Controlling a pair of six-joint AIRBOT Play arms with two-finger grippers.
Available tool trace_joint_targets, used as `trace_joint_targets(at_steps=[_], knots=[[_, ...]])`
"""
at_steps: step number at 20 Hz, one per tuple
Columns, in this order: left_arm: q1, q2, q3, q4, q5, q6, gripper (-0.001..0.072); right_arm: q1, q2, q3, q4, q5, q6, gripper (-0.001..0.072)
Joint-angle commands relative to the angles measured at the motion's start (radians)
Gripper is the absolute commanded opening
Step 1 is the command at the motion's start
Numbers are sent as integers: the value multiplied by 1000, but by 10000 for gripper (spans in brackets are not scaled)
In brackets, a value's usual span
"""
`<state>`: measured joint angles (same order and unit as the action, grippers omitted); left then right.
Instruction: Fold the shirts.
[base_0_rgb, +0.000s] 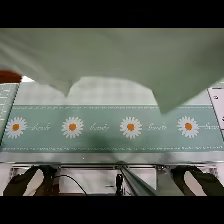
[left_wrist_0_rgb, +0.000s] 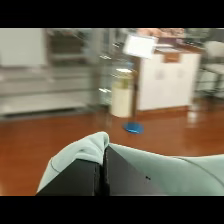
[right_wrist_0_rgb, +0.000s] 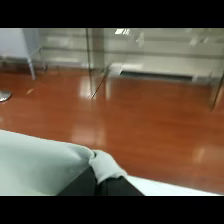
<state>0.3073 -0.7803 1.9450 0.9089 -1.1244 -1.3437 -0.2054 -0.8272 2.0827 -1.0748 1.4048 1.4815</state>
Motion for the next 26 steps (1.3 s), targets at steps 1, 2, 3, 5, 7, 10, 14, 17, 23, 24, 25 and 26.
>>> trace_joint_targets(at_steps=[1, 2, 3, 5, 7, 10, 14, 17, 23, 24, 25, 26], knots=[[11, 148, 29, 245, -63, -42, 15, 1, 137, 4, -98, 54, 19, 35], [2, 175, 27, 248, -68, -42, 15, 1, 155, 4, -114, 82, 24, 35], [-15, 194, 23, 248, -71, -42, 15, 1, 166, 4, -118, 112, 26, 35], [-53, 210, 8, 247, -93, -42, 15, 1, 168, -2, -117, 170, 27, 35], [-80, 209, -48, 243, -102, -42, 16, 1, 168, -40, -109, 196, 30, 35], [-83, 193, -238, 170, -102, -67, 15, 1, 168, -180, -76, 175, 25, 35], [-84, 101, -555, 4, -60, 8, 15, 2, 159, -520, -40, 19, -6, 35], [-86, -39, -711, -95, 32, 88, 16, 2, 68, -715, 11, -122, -43, 35], [-254, -387, -735, -98, 309, 132, 17, 2, -356, -742, 127, -337, -95, 35], [-280, -434, -735, -98, 376, 132, 17, 2, -428, -721, 154, -374, -95, 36], [-297, -472, -735, -98, 423, 127, 17, 2, -504, -689, 190, -402, -95, 35], [-314, -508, -735, -102, 453, 114, 17, 2, -571, -655, 233, -414, -104, 36]])
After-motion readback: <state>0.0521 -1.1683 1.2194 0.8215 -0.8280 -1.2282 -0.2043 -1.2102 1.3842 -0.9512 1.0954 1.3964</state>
